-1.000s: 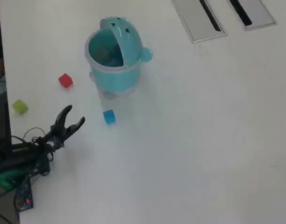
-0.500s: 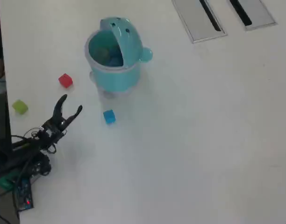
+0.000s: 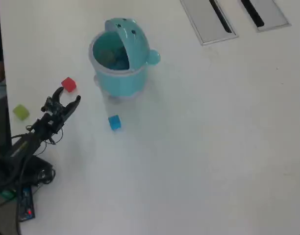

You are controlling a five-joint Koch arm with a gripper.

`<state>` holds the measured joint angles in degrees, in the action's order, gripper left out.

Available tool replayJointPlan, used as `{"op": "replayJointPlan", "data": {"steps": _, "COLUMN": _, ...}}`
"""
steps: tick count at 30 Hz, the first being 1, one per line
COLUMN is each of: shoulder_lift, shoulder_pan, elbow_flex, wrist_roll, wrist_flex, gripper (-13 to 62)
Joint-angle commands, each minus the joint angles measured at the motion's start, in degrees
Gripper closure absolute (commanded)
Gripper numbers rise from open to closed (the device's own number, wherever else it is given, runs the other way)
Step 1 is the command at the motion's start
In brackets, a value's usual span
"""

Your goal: Grasp RGB lego blocks and put them in the bin one by one.

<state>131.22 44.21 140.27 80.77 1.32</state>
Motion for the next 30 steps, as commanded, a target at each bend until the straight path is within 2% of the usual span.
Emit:
{"op": "replayJointPlan", "data": {"steps": 1, "shoulder_lift": 4.22, "shoulder_pan": 0.97, "elbow_flex": -5.45, "wrist_roll": 2.81, "wrist_flex": 0.09, "gripper": 19.5}}
{"op": "replayJointPlan", "data": {"steps": 6, "shoulder_lift": 3.87, "shoulder_pan": 5.10, "elbow_flex": -7.38, "wrist_roll": 13.45, "wrist_flex": -5.36, "gripper": 19.5}}
{"op": "replayJointPlan", "data": {"steps": 10, "shoulder_lift": 1.93, "shoulder_pan": 8.79, "elbow_flex": -9.14, "wrist_roll": 16.17, "wrist_flex": -6.77, "gripper": 19.6}}
{"op": "replayJointPlan", "data": {"steps": 15, "shoulder_lift": -5.80, "shoulder_pan": 14.06, "elbow_flex": -15.82, "wrist_roll": 16.52, "wrist_flex": -9.93, "gripper": 19.5}}
{"op": "replayJointPlan", "data": {"steps": 17, "shoulder_lift": -10.81, "shoulder_pan": 15.91, "elbow_flex": -17.23, "wrist_roll": 24.17, "wrist_flex": -9.93, "gripper": 19.4}}
{"op": "replayJointPlan", "data": {"steps": 25, "shoulder_lift": -18.46, "shoulder_pan": 16.17, "elbow_flex": -22.15, "wrist_roll": 32.52, "wrist_flex": -11.43, "gripper": 19.4}}
{"op": "replayJointPlan", "data": {"steps": 30, "shoulder_lift": -23.73, "shoulder_pan": 17.67, "elbow_flex": -24.61, "wrist_roll": 33.05, "wrist_flex": -10.90, "gripper": 19.4}}
